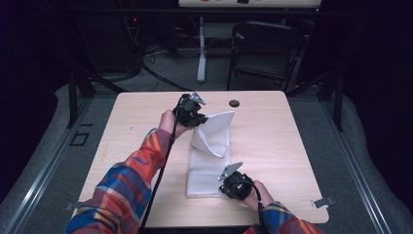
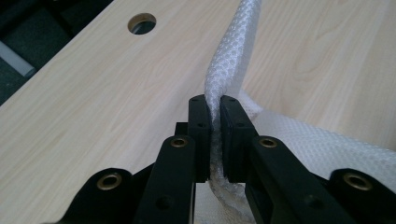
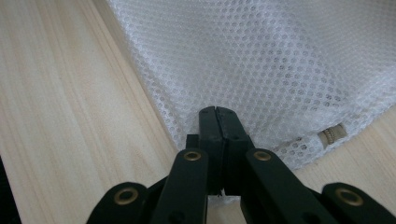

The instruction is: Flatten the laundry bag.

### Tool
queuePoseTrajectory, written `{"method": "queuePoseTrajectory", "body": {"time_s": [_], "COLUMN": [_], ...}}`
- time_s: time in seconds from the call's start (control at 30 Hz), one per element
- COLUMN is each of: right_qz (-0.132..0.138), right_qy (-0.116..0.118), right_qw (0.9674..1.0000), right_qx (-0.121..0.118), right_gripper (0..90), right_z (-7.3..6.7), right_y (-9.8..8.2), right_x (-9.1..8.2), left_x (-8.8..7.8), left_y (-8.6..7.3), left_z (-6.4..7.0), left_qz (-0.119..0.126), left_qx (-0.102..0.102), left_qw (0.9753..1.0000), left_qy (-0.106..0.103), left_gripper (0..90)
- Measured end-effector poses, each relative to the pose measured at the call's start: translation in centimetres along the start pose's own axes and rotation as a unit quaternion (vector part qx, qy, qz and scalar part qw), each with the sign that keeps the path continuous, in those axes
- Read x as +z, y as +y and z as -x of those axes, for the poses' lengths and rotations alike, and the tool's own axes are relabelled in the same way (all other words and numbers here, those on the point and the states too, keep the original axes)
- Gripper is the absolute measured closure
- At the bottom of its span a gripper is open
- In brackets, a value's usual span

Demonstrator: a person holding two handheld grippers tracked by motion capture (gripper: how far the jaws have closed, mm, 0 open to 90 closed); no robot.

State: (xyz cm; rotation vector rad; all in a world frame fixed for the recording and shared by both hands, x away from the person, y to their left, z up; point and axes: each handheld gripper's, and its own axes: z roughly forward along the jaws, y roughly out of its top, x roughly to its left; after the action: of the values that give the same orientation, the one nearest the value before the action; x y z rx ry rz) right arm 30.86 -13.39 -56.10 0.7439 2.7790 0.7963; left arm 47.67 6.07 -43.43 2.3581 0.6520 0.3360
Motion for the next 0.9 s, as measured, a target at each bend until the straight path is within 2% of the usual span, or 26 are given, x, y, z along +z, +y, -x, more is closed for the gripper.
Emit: {"method": "queuePoseTrajectory", "body": {"time_s": [0.07,0.27,0.6,0.7,0.8,0.9], "right_qz": [0.0,-0.002,-0.002,-0.001,-0.001,0.003], "right_qy": [0.0,0.0,0.001,0.001,0.001,0.001], "right_qw": [1.0,1.0,1.0,1.0,1.0,1.0], "right_qx": [0.0,0.0,0.0,0.001,0.001,0.004], "right_gripper": [89.9,89.7,89.7,89.6,89.6,89.4], "right_z": [0.0,0.0,0.1,0.1,0.1,0.0], "right_y": [0.0,0.0,0.0,0.0,0.0,-0.1], "right_x": [0.0,0.0,-0.1,0.0,0.0,0.0], "left_x": [0.1,0.7,2.0,2.4,2.8,3.1], "left_y": [0.2,0.7,1.5,1.7,1.7,1.8], "left_z": [-0.3,-1.5,-3.1,-3.5,-3.9,-4.3], "left_qz": [-0.002,0.0,-0.016,-0.022,-0.018,-0.019], "left_qx": [-0.002,-0.024,-0.044,-0.048,-0.064,-0.072], "left_qw": [1.0,0.9996,0.9977,0.9973,0.9966,0.9961], "left_qy": [0.005,0.011,0.048,0.051,0.049,0.046], "left_gripper": [83.9,83.8,83.7,82.9,82.6,82.0]}}
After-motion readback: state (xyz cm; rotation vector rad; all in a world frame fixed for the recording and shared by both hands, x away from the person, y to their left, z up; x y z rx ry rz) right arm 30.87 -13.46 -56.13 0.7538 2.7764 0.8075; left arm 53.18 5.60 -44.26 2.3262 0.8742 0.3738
